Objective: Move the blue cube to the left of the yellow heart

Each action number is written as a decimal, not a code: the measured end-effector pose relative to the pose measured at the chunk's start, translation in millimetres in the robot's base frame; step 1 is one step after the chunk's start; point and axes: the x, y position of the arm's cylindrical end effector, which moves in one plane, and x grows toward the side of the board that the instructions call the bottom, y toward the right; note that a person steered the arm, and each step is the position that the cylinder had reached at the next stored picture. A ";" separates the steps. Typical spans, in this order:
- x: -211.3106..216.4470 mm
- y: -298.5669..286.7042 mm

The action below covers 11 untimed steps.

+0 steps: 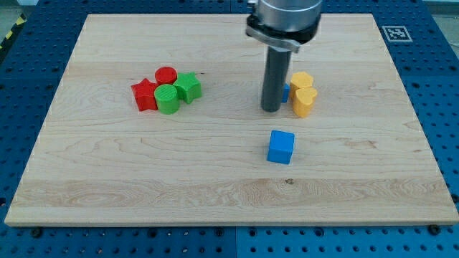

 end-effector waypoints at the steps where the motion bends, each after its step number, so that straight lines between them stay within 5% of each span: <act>1: 28.5 -27.2; 3: 106.8 -21.8; 5: 93.1 38.6; 8: 58.6 39.6; 11: 68.4 -23.4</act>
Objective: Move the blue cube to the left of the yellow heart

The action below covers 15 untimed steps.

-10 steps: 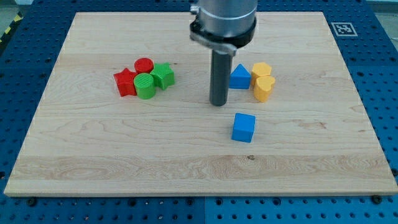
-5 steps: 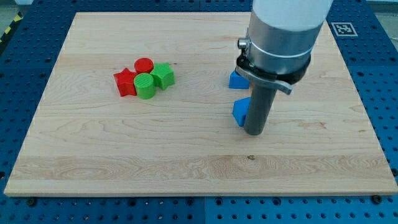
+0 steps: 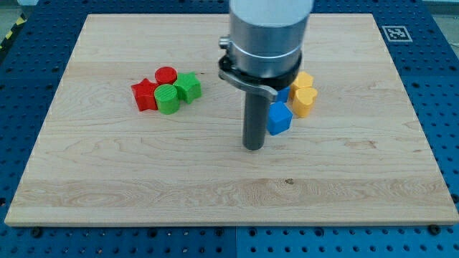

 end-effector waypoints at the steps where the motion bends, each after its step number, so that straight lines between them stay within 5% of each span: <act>1: -1.1 10.3; 6: -52.2 38.4; 8: 16.3 32.3; 9: 26.4 -19.8; 12: 29.0 -47.2; 15: 29.0 3.4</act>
